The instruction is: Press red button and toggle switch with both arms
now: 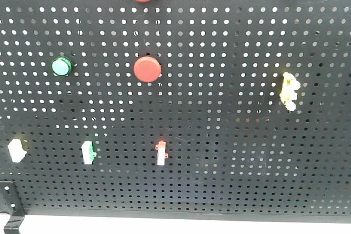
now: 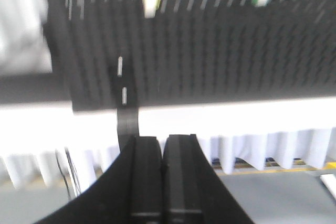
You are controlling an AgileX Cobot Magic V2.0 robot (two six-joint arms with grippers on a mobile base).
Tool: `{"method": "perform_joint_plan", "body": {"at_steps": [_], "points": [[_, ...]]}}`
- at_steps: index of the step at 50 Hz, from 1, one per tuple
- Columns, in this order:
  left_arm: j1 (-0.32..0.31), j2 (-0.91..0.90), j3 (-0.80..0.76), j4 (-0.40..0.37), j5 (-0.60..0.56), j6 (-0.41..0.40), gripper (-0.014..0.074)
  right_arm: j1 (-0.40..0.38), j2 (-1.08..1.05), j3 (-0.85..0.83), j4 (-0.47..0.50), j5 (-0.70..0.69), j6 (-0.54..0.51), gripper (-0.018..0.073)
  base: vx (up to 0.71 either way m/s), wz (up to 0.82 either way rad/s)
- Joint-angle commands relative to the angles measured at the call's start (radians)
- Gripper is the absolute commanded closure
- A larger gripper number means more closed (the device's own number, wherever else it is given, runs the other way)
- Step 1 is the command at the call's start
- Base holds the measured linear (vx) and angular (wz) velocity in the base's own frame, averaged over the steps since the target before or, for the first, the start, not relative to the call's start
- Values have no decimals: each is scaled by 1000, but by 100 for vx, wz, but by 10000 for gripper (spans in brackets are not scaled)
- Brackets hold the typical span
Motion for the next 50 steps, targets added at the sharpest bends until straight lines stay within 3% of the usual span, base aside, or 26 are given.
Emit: {"method": "perform_joint_plan", "body": {"at_steps": [1,4,9,50], "points": [[9,-49,87,-39,-197,-19,595,-4,17,-24,-10,-76,-4,562,0,0],[9,-61,73,9,-125,-19,595,-4,17,-24,-10,-76,-4,562,0,0],[8,-58,75,78,-134,-29,595,-4,17,-24,-10,-76,-4,562,0,0],[9,-57,74,79,-125,-30,595,-4,17,-24,-10,-76,-4,562,0,0]]}}
